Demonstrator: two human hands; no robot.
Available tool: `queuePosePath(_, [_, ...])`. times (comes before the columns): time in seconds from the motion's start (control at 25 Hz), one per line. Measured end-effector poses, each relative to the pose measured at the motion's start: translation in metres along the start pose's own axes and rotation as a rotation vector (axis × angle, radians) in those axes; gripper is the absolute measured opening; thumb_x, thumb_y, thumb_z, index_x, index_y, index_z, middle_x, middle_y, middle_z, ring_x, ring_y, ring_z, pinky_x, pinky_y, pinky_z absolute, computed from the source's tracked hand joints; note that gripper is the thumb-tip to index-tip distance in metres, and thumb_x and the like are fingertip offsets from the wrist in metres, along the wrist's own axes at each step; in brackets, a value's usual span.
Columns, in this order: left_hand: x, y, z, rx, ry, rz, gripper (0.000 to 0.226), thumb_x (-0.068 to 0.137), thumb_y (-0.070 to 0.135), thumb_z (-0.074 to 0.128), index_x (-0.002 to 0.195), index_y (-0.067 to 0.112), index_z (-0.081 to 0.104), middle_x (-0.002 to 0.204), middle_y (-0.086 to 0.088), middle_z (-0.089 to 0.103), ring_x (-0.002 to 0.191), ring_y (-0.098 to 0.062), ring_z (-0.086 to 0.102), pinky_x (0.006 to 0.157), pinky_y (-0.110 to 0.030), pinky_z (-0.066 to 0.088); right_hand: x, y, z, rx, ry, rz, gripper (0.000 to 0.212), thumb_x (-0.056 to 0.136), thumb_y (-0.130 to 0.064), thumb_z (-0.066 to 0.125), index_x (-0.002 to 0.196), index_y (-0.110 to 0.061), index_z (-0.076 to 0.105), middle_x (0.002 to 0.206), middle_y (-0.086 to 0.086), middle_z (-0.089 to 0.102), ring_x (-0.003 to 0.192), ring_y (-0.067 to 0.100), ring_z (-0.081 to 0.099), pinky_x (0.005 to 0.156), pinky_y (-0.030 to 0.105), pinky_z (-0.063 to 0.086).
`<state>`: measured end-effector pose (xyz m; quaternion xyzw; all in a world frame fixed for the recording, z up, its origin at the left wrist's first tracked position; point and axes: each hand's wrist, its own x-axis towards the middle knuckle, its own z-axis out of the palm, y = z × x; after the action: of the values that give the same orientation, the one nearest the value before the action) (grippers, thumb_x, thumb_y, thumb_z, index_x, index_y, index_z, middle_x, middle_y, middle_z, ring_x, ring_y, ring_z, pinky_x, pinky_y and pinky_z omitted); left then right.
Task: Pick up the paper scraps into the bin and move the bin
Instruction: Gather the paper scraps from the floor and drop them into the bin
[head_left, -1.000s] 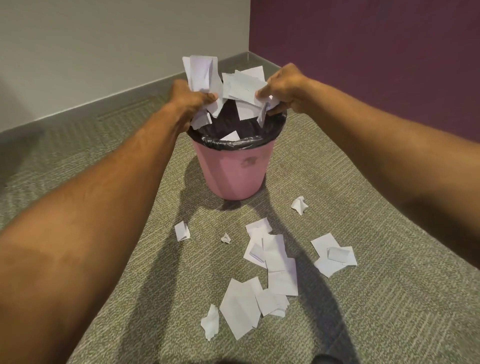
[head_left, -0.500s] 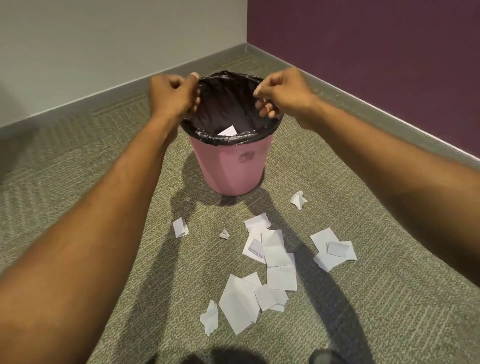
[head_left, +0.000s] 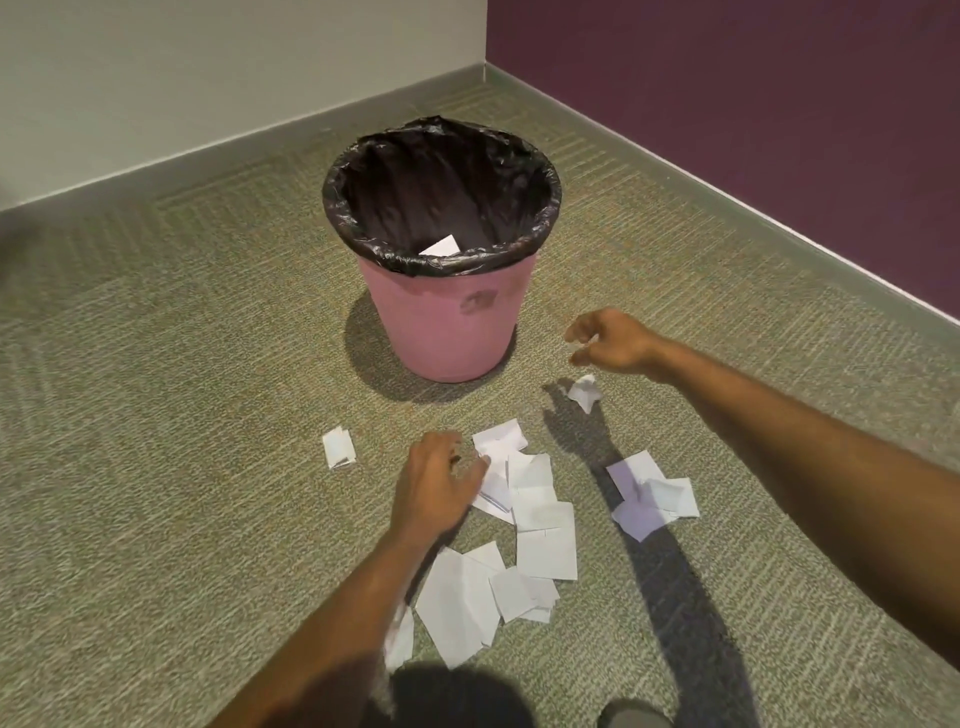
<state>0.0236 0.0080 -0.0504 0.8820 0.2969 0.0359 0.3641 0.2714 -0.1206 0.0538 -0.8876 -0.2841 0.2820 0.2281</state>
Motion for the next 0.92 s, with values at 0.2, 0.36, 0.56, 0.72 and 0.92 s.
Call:
queuePosePath(0.2, [0.033,0.022,0.032,0.403,-0.331,0.208,0.109,0.069,0.075,0.063,0.153,0.036,0.005,0.162,-0.013,0.004,0.148,-0.038,0.007,0.116,-0.057,0.018,0.034,0.053,0.052,-0.44,-0.179,0.058,0.082,0.086,-0.019,0.068,0.155,-0.016,0.022,0.16,0.02,0.02,0.143,0.037,0.032,0.111,0.041,0.039])
queuePosePath(0.36, [0.047,0.026,0.053,0.587,-0.512,0.199,0.12,0.062,0.08,0.064,0.152,0.038,-0.003,0.161,-0.012,-0.02,0.148,-0.04,-0.015,0.114,-0.066,0.003,0.038,0.073,0.071,-0.554,-0.183,0.028,0.074,0.087,-0.014,0.062,0.152,-0.024,0.029,0.161,0.012,0.02,0.14,0.038,0.035,0.107,0.049,0.042])
queuePosePath(0.56, [0.04,0.032,0.064,0.67,-0.452,0.262,0.094,0.073,0.052,0.076,0.148,0.026,0.025,0.157,-0.018,0.013,0.143,-0.041,0.015,0.11,-0.061,0.024,0.016,0.088,0.088,-0.704,-0.056,-0.141,0.033,0.085,-0.009,0.06,0.119,-0.009,0.061,0.123,0.015,0.048,0.108,0.038,0.055,0.079,0.044,0.052])
queuePosePath(0.72, [0.042,0.033,0.059,0.559,-0.378,0.276,0.058,0.084,0.027,0.073,0.136,0.021,0.048,0.14,-0.01,0.036,0.126,-0.031,0.036,0.101,-0.049,0.038,0.0,0.089,0.073,-0.584,-0.059,-0.14,0.025,0.085,-0.015,0.068,0.108,-0.004,0.07,0.115,0.016,0.059,0.103,0.034,0.061,0.08,0.035,0.05])
queuePosePath(0.92, [0.045,0.031,0.059,0.441,-0.336,0.291,0.035,0.085,0.014,0.068,0.12,0.015,0.062,0.12,-0.011,0.059,0.111,-0.032,0.058,0.085,-0.037,0.047,-0.032,0.106,0.058,-0.42,-0.096,-0.062,0.017,0.087,-0.008,0.066,0.103,-0.002,0.07,0.113,0.015,0.065,0.105,0.031,0.062,0.082,0.031,0.05])
